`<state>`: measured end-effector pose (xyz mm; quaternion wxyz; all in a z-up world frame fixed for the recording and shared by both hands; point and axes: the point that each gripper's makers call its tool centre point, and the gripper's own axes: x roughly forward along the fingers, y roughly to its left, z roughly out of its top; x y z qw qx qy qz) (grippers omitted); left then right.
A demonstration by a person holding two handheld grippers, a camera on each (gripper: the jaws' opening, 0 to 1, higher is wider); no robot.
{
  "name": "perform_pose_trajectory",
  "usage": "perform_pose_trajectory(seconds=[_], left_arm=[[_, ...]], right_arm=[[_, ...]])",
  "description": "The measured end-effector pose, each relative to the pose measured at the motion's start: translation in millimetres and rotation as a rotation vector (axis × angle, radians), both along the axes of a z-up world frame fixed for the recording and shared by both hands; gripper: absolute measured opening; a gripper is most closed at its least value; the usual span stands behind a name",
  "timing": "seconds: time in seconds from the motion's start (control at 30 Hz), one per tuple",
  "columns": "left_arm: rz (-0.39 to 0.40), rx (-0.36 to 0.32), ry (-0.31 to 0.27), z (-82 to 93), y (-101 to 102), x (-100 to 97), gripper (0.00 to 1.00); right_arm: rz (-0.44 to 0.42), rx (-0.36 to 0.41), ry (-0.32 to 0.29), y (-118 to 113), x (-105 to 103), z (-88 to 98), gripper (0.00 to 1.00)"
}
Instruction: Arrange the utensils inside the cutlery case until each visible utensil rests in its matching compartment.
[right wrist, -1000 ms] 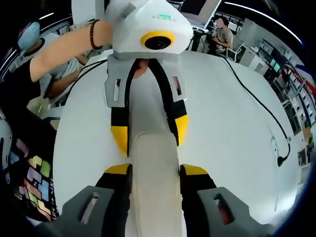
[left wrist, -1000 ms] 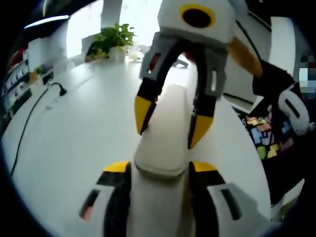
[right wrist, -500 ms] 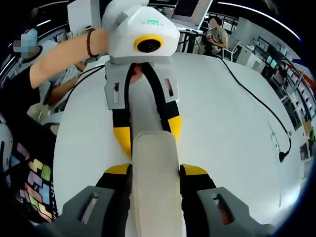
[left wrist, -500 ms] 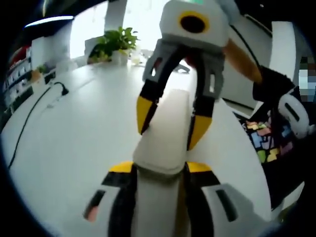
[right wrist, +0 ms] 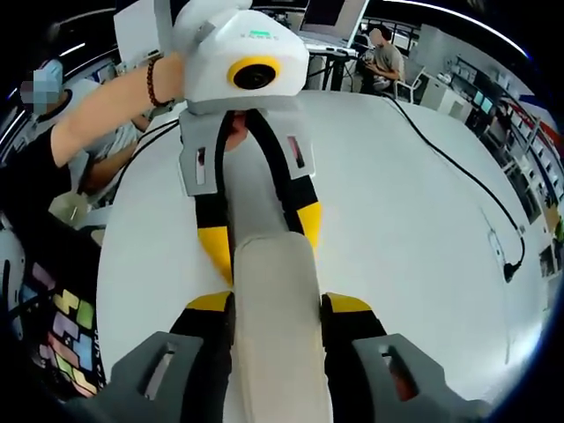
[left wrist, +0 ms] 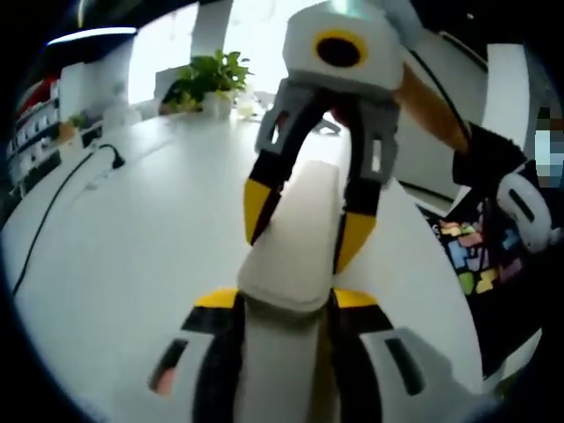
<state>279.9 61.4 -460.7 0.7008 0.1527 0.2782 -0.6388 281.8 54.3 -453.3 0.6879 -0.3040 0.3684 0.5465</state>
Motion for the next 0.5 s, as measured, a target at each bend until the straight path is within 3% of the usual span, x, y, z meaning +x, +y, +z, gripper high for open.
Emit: perform_pose_trajectory(seconds=[0.13, 0.17, 0.23, 0.3, 0.37, 0.5], left_arm=[[0.015, 0.067, 0.04, 1.3, 12.1, -0.8, 0.44], [0.024, 0.108, 0.035, 2.4, 18.4, 2.7, 0.44], [0.04, 0.124, 0.025, 12.2, 22.1, 8.5, 0.46], [0.05, 0.105, 0.041, 26.7, 20.3, 7.0, 0.41], [0.043, 0.094, 0.038, 36.2, 15.8, 2.2, 0.26], [-0.004, 0.162, 0.022, 34.7, 8.8, -9.7, 0.22]], right_arm=[[0.004, -0.009, -0.006, 0.6, -0.7, -0.5, 0.4], [0.002, -0.013, -0.007, 0.6, -0.5, -0.5, 0.4], [0.015, -0.026, -0.023, 0.8, -1.5, -1.3, 0.4], [0.017, -0.032, -0.026, 0.4, -1.3, -1.5, 0.4], [0.018, -0.034, -0.027, 0.2, -1.0, -1.5, 0.4], [0.017, -0.02, -0.027, -0.1, -1.5, -1.6, 0.4]])
